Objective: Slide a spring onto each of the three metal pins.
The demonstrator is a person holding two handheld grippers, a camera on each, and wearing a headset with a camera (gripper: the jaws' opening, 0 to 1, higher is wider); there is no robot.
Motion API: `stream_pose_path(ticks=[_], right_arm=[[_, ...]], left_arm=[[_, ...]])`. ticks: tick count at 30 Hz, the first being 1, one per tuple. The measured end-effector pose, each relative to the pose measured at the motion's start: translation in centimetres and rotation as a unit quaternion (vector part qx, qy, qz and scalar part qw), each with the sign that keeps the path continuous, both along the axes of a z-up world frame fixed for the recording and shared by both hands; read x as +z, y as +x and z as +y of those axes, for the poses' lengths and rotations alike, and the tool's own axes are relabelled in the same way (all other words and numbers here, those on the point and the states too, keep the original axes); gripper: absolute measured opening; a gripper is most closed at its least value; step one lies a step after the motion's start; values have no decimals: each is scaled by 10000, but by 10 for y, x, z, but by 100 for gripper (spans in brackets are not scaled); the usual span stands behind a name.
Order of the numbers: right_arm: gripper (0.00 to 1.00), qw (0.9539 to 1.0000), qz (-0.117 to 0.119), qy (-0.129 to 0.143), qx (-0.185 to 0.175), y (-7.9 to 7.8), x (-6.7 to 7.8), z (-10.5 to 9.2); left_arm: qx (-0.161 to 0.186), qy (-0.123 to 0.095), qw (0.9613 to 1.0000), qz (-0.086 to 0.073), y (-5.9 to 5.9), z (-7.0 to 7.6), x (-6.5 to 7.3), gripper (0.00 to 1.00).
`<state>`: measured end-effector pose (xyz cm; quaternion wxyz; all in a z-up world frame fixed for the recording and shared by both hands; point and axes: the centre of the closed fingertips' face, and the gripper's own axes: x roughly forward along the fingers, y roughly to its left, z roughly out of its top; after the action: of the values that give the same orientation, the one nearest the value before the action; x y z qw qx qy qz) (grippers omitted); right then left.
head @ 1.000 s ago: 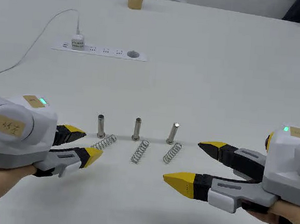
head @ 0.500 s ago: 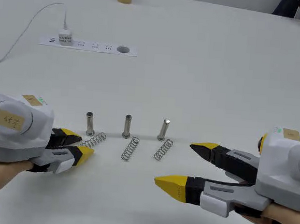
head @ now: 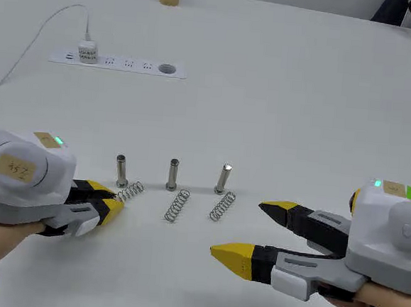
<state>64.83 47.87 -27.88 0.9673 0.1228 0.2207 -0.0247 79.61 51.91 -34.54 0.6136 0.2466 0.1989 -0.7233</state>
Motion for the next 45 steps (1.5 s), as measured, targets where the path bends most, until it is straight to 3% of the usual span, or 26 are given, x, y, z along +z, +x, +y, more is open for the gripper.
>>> stream_pose_path(ticks=[7, 12, 21, 27, 30, 33, 39, 45], right_arm=[[66, 9999, -67, 45, -65, 2, 4, -1], [64, 9996, -185, 155, -133, 5, 9, 1], [60, 9950, -682, 680, -271, 16, 29, 7], [58, 9919, -870, 901, -228, 28, 39, 14], [56, 9897, -978, 1032, -191, 35, 44, 19], [55, 9868, -1094, 1179, -177, 43, 50, 22], [50, 9767, -1405, 1604, -258, 54, 64, 25], [44, 9719, -1466, 1818, -286, 62, 66, 26]], left_arm=[[-47, 33, 9999, -128, -5, 5, 1, 10], [-98, -101, 9996, -227, -9, 9, 11, 10], [-57, -594, 9979, -235, -20, 19, 46, 10], [-35, -945, 9954, -161, -30, 23, 68, 10], [-25, -1106, 9938, -61, -36, 24, 78, 10], [-62, -1231, 9924, -60, -42, 26, 87, 10], [-105, -1496, 9887, 23, -51, 28, 103, 10], [-144, -1784, 9838, 44, -58, 28, 115, 10]])
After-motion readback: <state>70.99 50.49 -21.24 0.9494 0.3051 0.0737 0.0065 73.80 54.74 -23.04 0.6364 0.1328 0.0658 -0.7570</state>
